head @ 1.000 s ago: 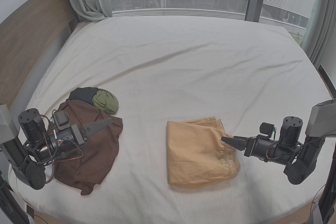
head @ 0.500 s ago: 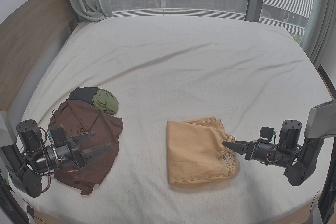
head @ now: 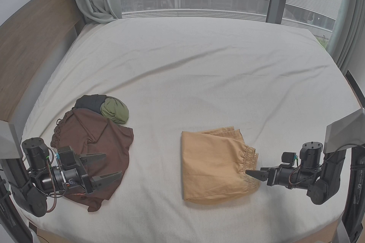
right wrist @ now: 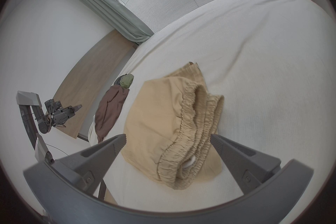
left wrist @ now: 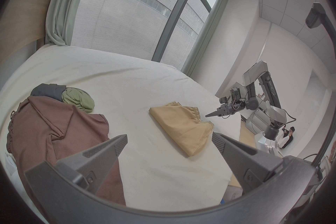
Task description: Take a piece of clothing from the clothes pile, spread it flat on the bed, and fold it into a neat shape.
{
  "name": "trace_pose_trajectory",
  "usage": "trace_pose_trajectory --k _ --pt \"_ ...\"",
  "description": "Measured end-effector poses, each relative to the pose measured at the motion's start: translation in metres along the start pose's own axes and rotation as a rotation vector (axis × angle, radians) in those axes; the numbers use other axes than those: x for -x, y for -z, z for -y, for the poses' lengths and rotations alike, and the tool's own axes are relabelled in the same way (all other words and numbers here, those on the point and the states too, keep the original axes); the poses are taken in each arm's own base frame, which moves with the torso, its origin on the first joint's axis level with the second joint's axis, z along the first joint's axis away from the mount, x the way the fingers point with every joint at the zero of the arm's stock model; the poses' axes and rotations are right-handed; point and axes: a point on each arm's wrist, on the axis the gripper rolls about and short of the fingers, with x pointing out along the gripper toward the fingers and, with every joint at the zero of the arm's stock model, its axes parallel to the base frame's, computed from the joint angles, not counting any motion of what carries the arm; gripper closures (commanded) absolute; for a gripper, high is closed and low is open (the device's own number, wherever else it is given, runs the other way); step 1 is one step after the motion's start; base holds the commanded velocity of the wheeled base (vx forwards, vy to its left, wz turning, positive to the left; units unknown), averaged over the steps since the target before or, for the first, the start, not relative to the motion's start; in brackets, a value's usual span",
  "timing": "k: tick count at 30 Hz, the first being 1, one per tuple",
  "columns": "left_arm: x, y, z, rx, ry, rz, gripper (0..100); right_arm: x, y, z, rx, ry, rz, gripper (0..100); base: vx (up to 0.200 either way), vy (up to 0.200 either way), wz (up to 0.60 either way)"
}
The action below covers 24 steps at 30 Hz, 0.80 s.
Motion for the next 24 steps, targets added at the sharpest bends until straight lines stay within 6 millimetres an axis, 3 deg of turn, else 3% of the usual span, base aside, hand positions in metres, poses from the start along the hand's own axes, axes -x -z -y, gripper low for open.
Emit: trace_pose_trajectory --k 24 --pt "-0.001 0.004 0.003 0.015 0.01 -0.018 0 -0.022 0.024 0.027 -0.056 0.038 -0.067 0 0.0 0.0 0.0"
